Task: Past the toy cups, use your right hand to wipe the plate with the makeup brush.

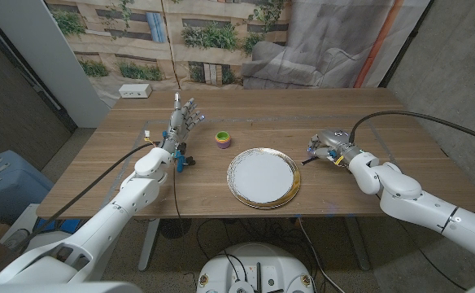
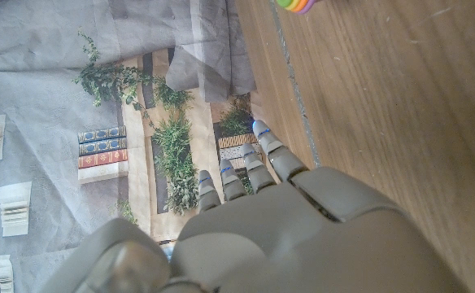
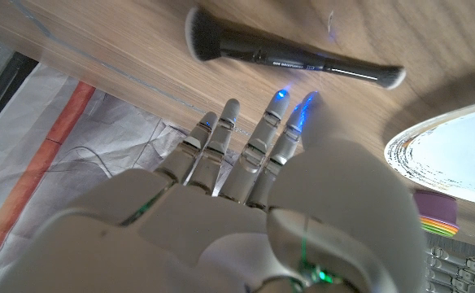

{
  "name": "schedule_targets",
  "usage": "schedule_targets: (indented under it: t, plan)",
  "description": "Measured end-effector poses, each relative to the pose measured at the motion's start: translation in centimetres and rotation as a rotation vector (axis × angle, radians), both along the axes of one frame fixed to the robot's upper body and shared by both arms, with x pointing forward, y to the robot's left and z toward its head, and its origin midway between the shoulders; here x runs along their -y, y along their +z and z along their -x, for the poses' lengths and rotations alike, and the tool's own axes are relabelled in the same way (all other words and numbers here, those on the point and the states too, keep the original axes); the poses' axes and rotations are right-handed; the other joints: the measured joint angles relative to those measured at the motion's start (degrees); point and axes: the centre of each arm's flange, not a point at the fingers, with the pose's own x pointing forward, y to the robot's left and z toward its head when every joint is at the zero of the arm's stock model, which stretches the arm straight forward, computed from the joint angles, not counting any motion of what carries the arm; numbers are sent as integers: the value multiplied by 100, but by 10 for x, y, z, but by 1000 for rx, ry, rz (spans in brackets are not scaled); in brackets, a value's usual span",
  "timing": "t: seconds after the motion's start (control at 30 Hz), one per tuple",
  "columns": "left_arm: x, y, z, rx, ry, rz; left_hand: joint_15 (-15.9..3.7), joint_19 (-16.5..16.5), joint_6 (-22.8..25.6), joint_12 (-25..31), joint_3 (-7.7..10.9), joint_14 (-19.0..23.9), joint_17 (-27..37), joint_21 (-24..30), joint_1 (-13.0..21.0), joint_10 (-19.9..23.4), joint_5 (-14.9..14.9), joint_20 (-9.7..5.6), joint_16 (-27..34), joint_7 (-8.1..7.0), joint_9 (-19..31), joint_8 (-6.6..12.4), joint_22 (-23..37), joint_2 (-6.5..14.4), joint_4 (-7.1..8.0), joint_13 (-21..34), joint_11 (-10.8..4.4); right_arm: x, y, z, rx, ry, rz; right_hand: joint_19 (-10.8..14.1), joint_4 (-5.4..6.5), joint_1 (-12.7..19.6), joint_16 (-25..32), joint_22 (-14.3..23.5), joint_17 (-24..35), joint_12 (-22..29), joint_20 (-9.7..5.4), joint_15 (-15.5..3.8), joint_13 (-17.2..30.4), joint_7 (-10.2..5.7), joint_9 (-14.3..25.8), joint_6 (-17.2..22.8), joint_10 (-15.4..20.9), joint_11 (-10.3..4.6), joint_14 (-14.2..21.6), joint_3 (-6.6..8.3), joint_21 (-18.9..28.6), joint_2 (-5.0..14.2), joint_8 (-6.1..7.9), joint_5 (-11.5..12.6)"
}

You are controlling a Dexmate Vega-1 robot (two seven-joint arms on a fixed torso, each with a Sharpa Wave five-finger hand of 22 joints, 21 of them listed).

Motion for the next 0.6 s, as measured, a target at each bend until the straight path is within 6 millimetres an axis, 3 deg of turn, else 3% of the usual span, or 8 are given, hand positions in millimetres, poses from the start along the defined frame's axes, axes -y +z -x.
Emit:
schedule_targets:
  t: [0.07,0.23,0.33,0.6]
  plan:
    - [0,0,0,0,0,0,0,0,0,0,0,0,0,0,0,0,0,0,0,0,0,0,0,0,0,0,0,1,0,0,-2,-2,1,-38,-2,-22,-34,0,0,0,38,-1,-8,-1,-19,-162,-131,3,-67,-47,0,-113,-100,-21]
    - [0,0,0,0,0,0,0,0,0,0,0,0,0,0,0,0,0,0,0,0,0,0,0,0,0,0,0,2,0,0,-13,-9,5,-101,-16,-89,-107,0,10,-21,101,12,-34,5,-100,-524,-402,9,-155,-80,0,-181,-334,-63]
    - [0,0,0,0,0,0,0,0,0,0,0,0,0,0,0,0,0,0,0,0,0,0,0,0,0,0,0,2,1,0,-16,-12,6,-127,30,-99,-181,0,-12,-21,127,10,-53,0,-129,-730,-553,-1,-275,-129,-26,-324,-482,-82]
    - [0,0,0,0,0,0,0,0,0,0,0,0,0,0,0,0,0,0,0,0,0,0,0,0,0,0,0,1,2,-1,-33,-25,8,-250,110,-319,-362,0,-50,-42,205,32,-102,12,-132,-1205,-1098,-1,-567,-252,-42,-484,-827,-84]
